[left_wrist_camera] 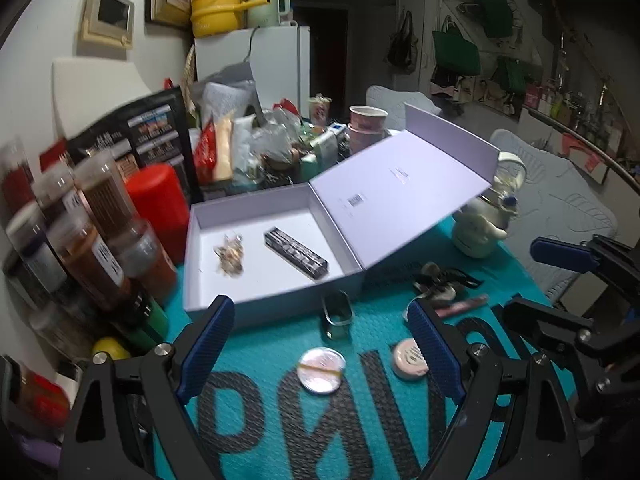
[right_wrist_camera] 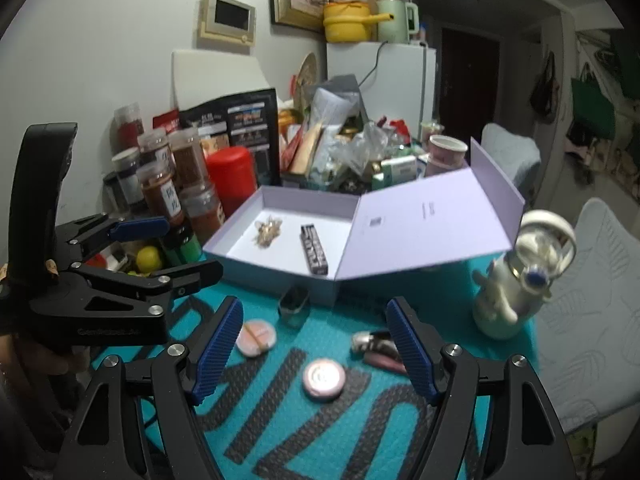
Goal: Organize rigid objects
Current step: 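Withdraw both tools from the box back over the mat, then grasp the pink lip gloss tube with the right gripper while the left grasps the pink compact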
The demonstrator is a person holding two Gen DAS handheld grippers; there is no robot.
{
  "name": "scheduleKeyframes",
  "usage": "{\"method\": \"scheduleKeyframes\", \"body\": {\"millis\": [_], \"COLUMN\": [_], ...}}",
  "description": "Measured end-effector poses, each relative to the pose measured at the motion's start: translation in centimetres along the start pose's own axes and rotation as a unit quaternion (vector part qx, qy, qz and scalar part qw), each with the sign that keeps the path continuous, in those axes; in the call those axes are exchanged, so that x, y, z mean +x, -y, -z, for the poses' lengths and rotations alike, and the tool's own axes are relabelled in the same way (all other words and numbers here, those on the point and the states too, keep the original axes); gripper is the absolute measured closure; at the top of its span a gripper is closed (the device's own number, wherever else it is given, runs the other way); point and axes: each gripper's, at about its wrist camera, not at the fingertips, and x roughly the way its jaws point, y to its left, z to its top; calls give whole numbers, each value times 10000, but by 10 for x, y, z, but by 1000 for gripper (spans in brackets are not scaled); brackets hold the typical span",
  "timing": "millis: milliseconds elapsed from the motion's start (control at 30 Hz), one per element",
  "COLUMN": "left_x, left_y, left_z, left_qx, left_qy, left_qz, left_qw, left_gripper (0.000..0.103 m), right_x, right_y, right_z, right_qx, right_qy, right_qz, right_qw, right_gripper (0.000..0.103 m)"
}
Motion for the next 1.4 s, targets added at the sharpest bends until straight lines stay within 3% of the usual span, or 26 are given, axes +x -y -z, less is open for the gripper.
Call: {"method": "scheduleKeyframes", "body": {"millis": [600,833,1000,1200,1400], "left_x": [43,62,80,95,111], "left_y": [29,32,24,21,29], "left_z": [27,33,39,46,50], "left_qx": [-99,-282,-727,-1068,-1045], "left_qy": [-497,-595,-774,-817,-955], "left_qz": [249,94,112,-195,-247], "left_qw": [9984,9978,9943,9907,9896], "left_gripper": [14,14,14,14,14], "right_x": [32,49,62,79,101], "right_y": [33,55,76,101,120], "right_z": [43,54,63,75,80], "right_qx": [64,133,141,182,36], "right_qy": [-162,-296,-474,-716,-929], "right_qz": [28,17,96,97,70], "right_qw": [9998,9995,9987,9972,9956], "right_gripper": [28,28,28,28,28]}}
